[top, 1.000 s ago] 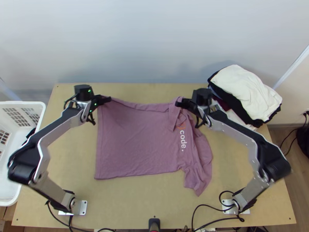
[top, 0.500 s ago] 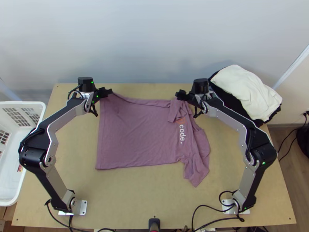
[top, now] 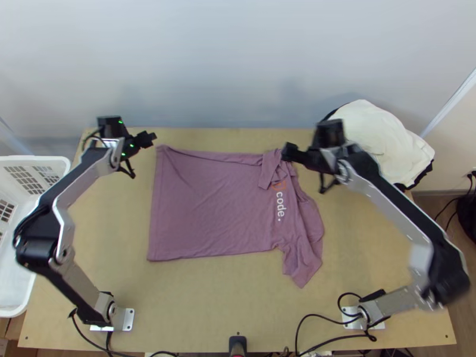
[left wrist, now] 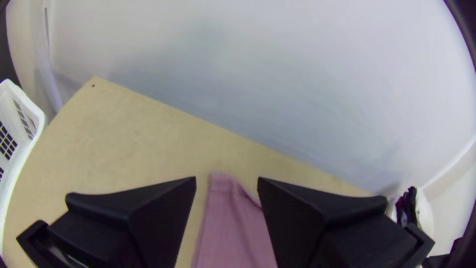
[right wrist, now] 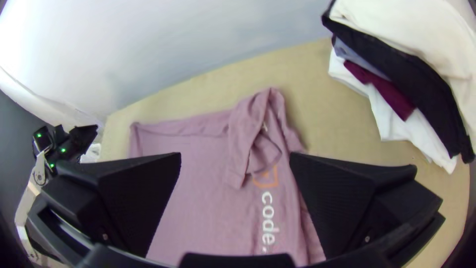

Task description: Fold the t-shirt

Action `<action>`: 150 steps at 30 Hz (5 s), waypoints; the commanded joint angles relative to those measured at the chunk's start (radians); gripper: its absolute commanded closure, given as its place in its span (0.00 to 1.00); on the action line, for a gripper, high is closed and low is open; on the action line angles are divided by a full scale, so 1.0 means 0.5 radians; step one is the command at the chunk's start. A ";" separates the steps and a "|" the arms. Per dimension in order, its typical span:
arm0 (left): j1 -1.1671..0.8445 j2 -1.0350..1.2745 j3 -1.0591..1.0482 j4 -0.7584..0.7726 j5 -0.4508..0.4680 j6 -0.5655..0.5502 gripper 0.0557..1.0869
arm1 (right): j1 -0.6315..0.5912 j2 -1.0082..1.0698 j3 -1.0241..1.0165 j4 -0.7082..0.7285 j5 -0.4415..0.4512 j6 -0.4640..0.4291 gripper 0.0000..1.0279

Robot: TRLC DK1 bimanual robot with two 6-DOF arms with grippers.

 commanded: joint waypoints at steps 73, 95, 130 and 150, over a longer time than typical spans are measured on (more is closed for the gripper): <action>-0.347 -1.364 -0.827 -2.071 0.220 1.541 0.39 | -0.535 -0.121 -1.432 -0.001 -0.618 -0.719 0.97; -0.460 -1.091 -1.339 -1.488 0.134 1.526 0.57 | -0.538 -0.109 -1.429 -0.013 -0.618 -0.716 0.97; -0.558 -0.977 -1.468 -1.261 0.315 1.397 0.96 | -0.523 -0.136 -1.438 0.011 -0.606 -0.722 0.97; -0.212 -1.216 -0.855 -0.537 -0.295 0.790 0.96 | -0.501 -0.885 -0.680 -0.084 -0.520 -0.621 0.97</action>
